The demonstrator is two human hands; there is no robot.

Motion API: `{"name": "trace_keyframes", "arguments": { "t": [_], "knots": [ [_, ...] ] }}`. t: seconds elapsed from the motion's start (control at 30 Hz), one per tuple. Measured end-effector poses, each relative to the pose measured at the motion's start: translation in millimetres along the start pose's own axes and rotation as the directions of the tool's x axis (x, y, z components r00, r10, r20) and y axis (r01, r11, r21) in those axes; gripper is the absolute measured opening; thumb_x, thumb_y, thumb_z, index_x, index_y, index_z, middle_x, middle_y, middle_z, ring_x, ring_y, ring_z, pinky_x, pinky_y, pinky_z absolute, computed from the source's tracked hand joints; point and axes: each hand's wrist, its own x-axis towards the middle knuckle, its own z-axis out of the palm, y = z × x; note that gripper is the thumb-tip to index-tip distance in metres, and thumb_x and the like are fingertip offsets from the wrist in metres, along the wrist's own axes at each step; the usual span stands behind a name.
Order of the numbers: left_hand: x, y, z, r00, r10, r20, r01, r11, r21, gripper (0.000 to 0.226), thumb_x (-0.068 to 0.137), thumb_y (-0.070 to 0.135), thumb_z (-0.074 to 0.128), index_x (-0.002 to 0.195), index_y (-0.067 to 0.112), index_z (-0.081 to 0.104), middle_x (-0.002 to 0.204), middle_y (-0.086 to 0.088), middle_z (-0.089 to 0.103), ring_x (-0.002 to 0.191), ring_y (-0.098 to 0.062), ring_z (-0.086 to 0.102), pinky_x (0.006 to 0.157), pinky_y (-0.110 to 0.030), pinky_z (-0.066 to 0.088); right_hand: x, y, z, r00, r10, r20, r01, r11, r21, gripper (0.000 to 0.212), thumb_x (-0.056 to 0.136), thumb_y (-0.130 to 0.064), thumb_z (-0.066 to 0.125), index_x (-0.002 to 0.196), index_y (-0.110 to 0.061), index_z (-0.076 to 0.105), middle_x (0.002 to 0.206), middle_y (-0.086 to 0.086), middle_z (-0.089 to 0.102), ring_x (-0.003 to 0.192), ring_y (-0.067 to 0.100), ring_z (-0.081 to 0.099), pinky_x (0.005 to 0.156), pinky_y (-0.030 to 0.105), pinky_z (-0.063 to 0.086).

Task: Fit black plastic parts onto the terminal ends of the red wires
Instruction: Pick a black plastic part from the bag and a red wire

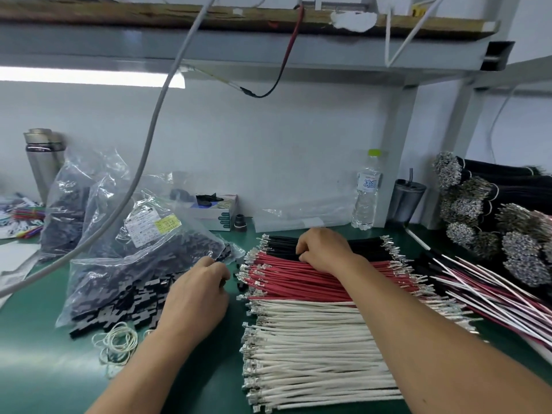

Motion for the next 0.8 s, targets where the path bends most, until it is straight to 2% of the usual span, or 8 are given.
{"name": "trace_keyframes", "arguments": {
  "t": [0.1,0.27,0.33,0.4,0.47,0.53,0.63,0.8],
  "knots": [
    [-1.1,-3.6,-1.4,0.994,-0.053,-0.094,0.044,0.994,-0.102,0.026,0.088,0.006,0.064,0.108,0.021,0.072,0.110,0.002,0.072,0.095,-0.023,0.068,0.079,-0.035,0.055,0.6,1.6,-2.0,0.999,-0.033,-0.017,0.032,0.999,-0.016,0.012,0.091,-0.026,0.072,0.103,-0.026,0.075,0.107,-0.004,0.074,0.100,0.017,0.067,0.080,0.028,0.049],
    [1.0,-11.3,-1.4,0.960,-0.216,-0.177,0.129,0.906,-0.404,0.025,0.083,0.002,0.077,0.099,0.021,0.078,0.091,0.005,0.079,0.082,-0.015,0.072,0.075,-0.029,0.052,-8.0,9.0,-20.8,0.959,-0.109,-0.261,0.099,0.994,-0.051,0.017,0.097,-0.030,0.064,0.106,-0.027,0.078,0.106,-0.006,0.076,0.100,0.018,0.069,0.081,0.028,0.046],
    [2.1,-9.2,-3.2,0.940,-0.329,-0.092,0.194,0.736,-0.649,0.025,0.080,-0.001,0.081,0.087,0.022,0.076,0.078,0.007,0.077,0.071,-0.011,0.073,0.069,-0.027,0.057,-13.8,8.2,-31.4,0.937,-0.153,-0.314,0.130,0.987,-0.095,0.019,0.101,-0.027,0.058,0.109,-0.027,0.076,0.101,-0.005,0.074,0.096,0.020,0.068,0.073,0.028,0.043],
    [1.7,-3.7,-11.1,0.926,-0.377,0.013,0.201,0.462,-0.864,0.026,0.079,-0.005,0.082,0.081,0.020,0.076,0.078,-0.001,0.078,0.072,-0.018,0.076,0.062,-0.029,0.062,-27.1,3.2,-42.2,0.873,-0.240,-0.425,0.212,0.971,-0.113,0.025,0.102,-0.019,0.055,0.118,-0.026,0.072,0.095,-0.004,0.066,0.091,0.020,0.062,0.069,0.031,0.045],
    [-0.3,3.4,-22.4,0.941,-0.326,0.085,0.176,0.260,-0.949,0.026,0.079,-0.004,0.082,0.086,0.021,0.079,0.086,-0.008,0.080,0.075,-0.023,0.078,0.059,-0.026,0.061,-50.6,-6.6,-48.4,0.754,-0.316,-0.576,0.310,0.944,-0.112,0.030,0.101,-0.015,0.056,0.125,-0.026,0.069,0.089,-0.005,0.057,0.080,0.016,0.055,0.062,0.032,0.048],
    [-3.4,11.0,-31.9,0.965,-0.217,0.149,0.181,0.139,-0.973,0.031,0.076,0.001,0.082,0.097,0.024,0.082,0.093,-0.012,0.079,0.074,-0.024,0.077,0.060,-0.027,0.061,-79.3,-18.3,-43.6,0.683,-0.327,-0.653,0.379,0.923,-0.065,0.025,0.098,-0.026,0.057,0.119,-0.029,0.071,0.083,-0.012,0.051,0.071,0.005,0.049,0.055,0.023,0.044],
    [-9.3,21.2,-37.0,0.970,-0.073,0.231,0.235,0.058,-0.970,0.042,0.069,0.006,0.081,0.108,0.020,0.081,0.090,-0.017,0.077,0.068,-0.023,0.074,0.063,-0.030,0.063,-110.8,-30.3,-24.2,0.708,-0.312,-0.633,0.439,0.897,0.048,0.017,0.095,-0.034,0.063,0.105,-0.029,0.076,0.082,-0.016,0.055,0.067,0.000,0.048,0.058,0.018,0.045],
    [-12.8,28.8,-37.0,0.958,0.003,0.288,0.287,0.069,-0.955,0.035,0.066,0.007,0.082,0.101,0.009,0.082,0.079,-0.023,0.074,0.064,-0.024,0.072,0.064,-0.030,0.062,-120.9,-27.7,-10.5,0.758,-0.307,-0.575,0.443,0.890,0.109,0.010,0.093,-0.022,0.070,0.100,-0.022,0.077,0.088,-0.013,0.060,0.070,-0.005,0.047,0.063,0.018,0.044]
  ]
}}
